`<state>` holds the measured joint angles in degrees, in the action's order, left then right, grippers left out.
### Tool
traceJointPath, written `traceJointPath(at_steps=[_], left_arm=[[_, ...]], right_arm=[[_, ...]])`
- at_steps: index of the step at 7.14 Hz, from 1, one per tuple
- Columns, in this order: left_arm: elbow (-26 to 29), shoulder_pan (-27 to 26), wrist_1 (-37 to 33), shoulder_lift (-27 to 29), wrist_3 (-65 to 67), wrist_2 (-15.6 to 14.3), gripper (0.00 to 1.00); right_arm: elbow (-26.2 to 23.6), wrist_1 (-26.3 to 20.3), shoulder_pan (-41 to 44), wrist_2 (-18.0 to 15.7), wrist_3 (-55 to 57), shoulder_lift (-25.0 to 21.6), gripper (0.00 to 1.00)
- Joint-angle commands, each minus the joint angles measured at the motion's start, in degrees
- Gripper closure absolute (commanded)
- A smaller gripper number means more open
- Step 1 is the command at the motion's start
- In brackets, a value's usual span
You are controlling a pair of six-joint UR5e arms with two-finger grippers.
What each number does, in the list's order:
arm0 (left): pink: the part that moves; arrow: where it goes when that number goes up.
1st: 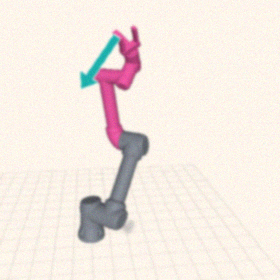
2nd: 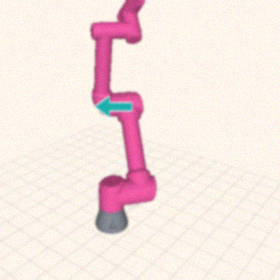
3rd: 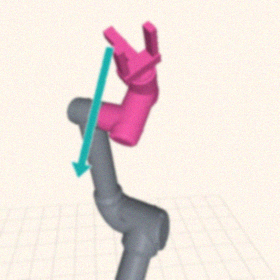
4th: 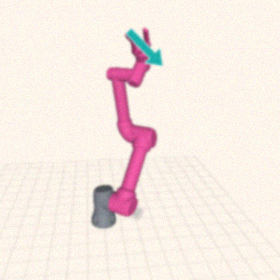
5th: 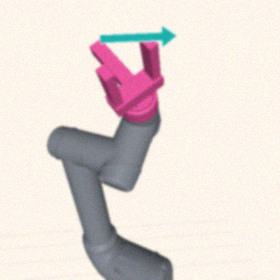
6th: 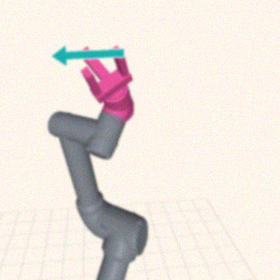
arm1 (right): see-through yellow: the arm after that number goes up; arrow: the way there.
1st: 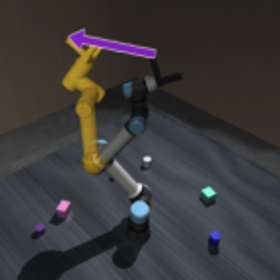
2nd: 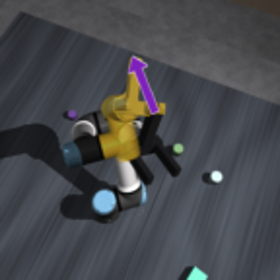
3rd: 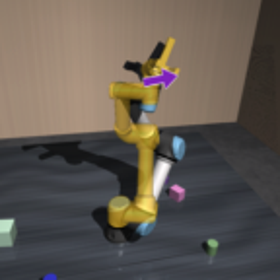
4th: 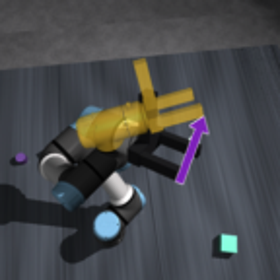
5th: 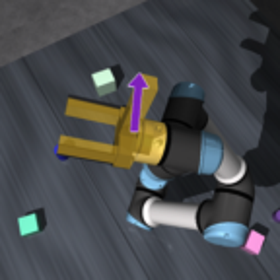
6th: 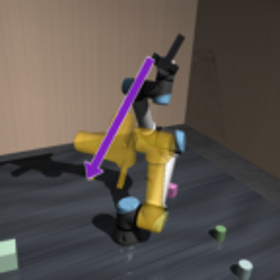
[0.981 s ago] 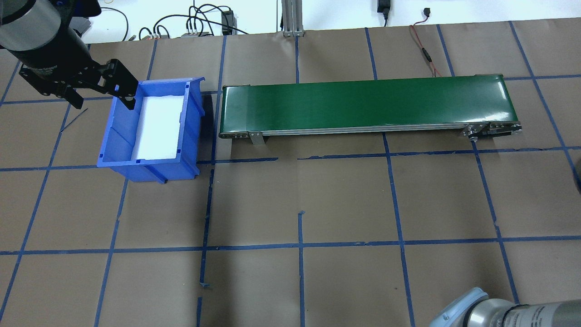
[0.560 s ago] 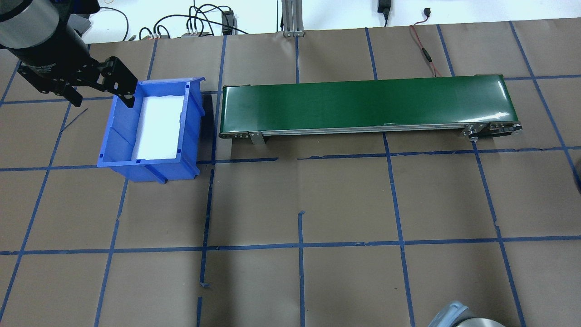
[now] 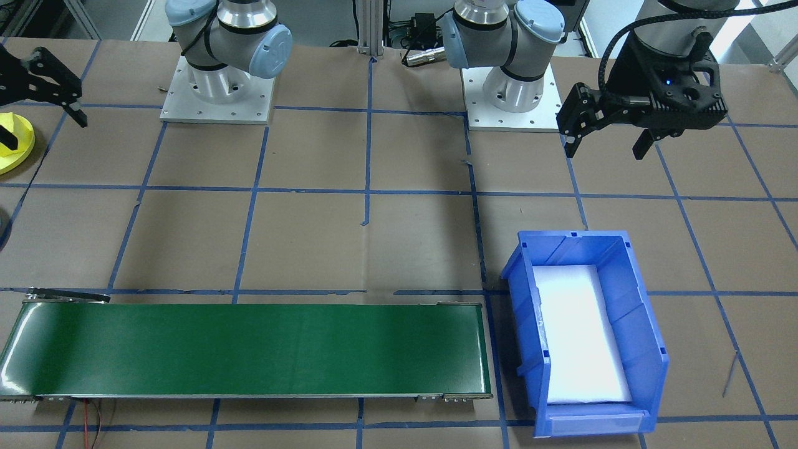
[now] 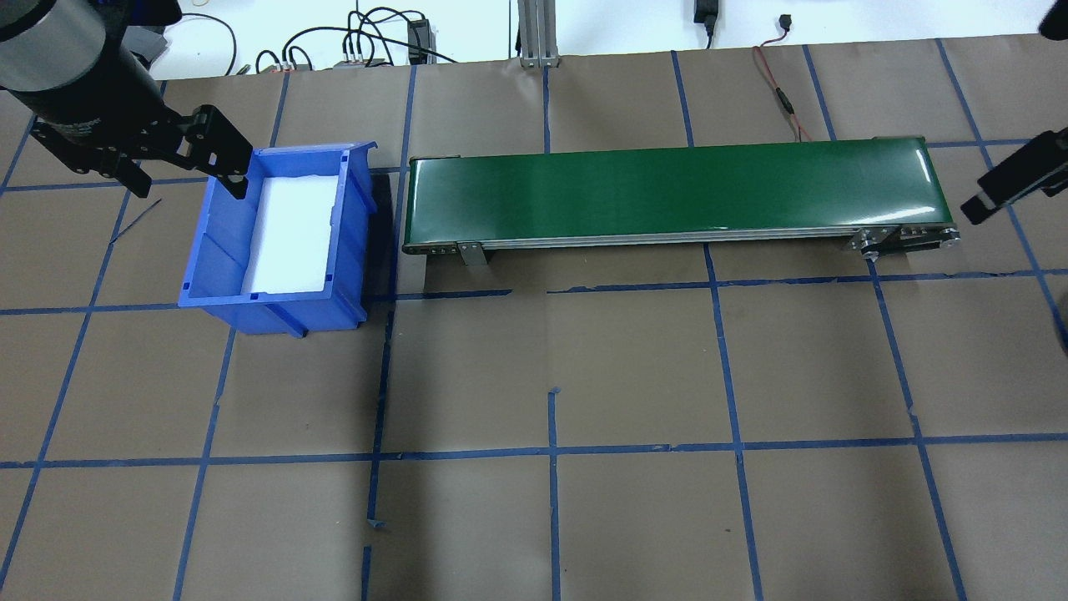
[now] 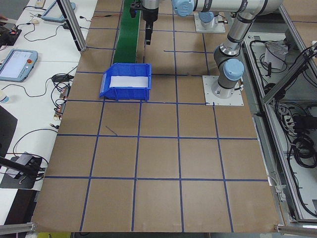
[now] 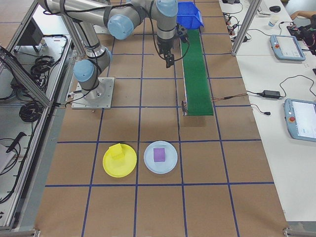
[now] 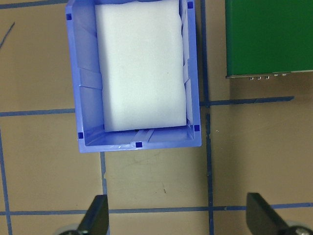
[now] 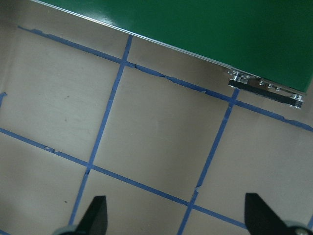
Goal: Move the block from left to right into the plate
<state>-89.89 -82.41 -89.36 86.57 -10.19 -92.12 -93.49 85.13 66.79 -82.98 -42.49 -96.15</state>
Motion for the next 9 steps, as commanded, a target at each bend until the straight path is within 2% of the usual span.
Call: traceJointPath(at_steps=[1,3,4,6,9], left_arm=[[-0.54,-0.03,0.15,-0.26,-0.01,0.18,0.00],[-0.72,-0.03,0.24,-0.26,-0.01,0.19,0.00],[-0.90,-0.03,0.24,-0.26,-0.01,0.19,0.00],[-0.90,-0.03,0.24,-0.26,-0.01,0.19,0.00],[-0.99,-0.03,0.33,-0.35,-0.01,0.36,0.00]], right_arm=[[0.15,-0.05,10.94,-0.16,16.74,-0.35,0.00],[-0.46,3.00,25.00,-1.21,41.06,0.61,0.00],[-0.72,7.37,28.97,-1.65,49.52,0.88,0.00],[-1.34,8.03,29.72,-3.93,50.66,1.32,0.00],[-1.43,7.94,29.45,-4.03,50.75,1.32,0.00]])
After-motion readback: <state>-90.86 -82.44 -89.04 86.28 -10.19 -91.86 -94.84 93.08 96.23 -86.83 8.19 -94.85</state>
